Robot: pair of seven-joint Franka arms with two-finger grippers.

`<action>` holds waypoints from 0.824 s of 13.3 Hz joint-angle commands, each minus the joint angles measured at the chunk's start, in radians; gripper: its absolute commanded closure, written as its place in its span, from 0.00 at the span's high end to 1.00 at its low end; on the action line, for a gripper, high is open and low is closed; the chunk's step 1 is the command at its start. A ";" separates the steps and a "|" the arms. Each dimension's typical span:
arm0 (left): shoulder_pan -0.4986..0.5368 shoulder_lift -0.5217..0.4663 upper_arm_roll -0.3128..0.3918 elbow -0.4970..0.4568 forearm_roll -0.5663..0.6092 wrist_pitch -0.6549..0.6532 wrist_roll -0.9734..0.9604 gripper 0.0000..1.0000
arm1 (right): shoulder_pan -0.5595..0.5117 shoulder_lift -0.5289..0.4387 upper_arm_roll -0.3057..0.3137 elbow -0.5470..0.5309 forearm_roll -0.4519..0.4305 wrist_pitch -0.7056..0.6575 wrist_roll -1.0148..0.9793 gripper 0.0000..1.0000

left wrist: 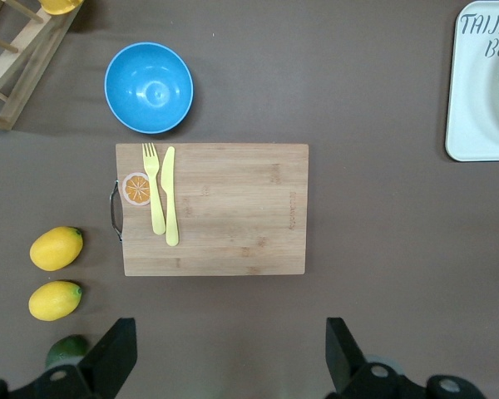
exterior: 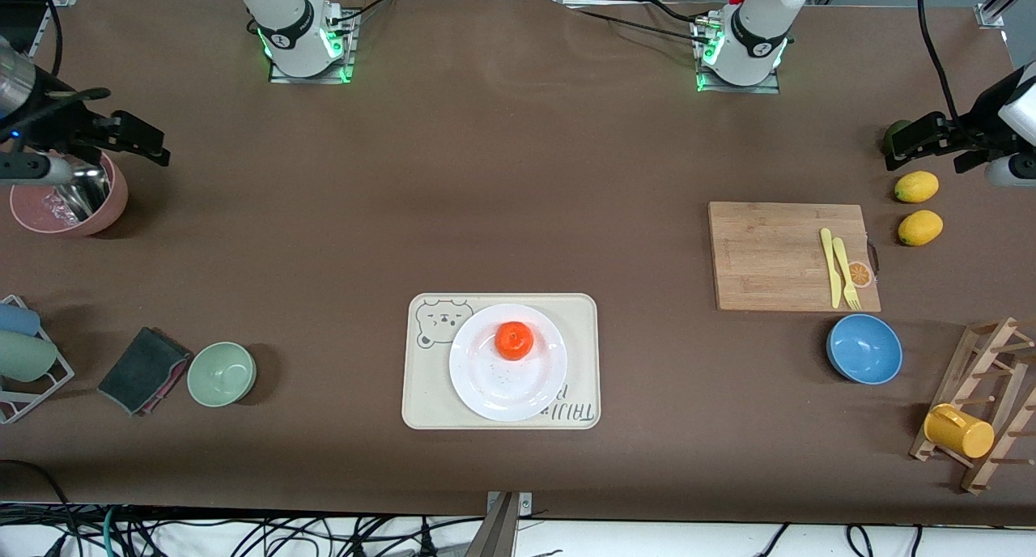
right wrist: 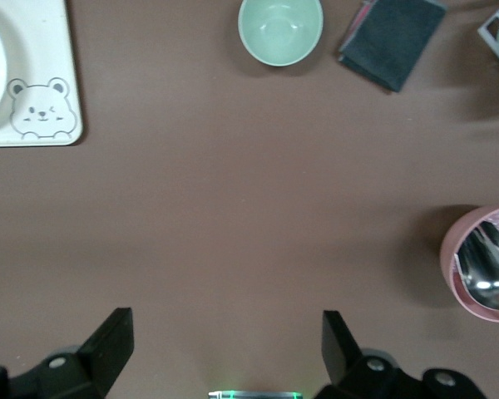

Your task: Place orange and plate with both arms

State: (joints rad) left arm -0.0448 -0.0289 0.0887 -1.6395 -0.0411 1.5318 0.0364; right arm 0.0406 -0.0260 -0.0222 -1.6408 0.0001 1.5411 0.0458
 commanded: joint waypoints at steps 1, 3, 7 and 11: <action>0.010 0.003 -0.004 0.018 -0.020 -0.015 0.013 1.00 | -0.027 -0.044 0.060 -0.037 -0.046 0.025 0.006 1.00; 0.010 0.004 -0.004 0.018 -0.020 -0.015 0.013 1.00 | -0.064 -0.061 0.076 -0.065 -0.029 0.025 0.006 1.00; 0.010 0.004 -0.004 0.018 -0.020 -0.015 0.013 1.00 | -0.082 -0.078 0.076 -0.100 -0.034 0.059 0.006 1.00; 0.010 0.003 -0.004 0.018 -0.020 -0.015 0.013 1.00 | -0.123 -0.080 0.080 -0.109 -0.026 0.047 -0.010 1.00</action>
State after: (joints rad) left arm -0.0448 -0.0289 0.0887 -1.6395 -0.0411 1.5317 0.0364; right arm -0.0429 -0.0698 0.0359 -1.7143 -0.0260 1.5817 0.0453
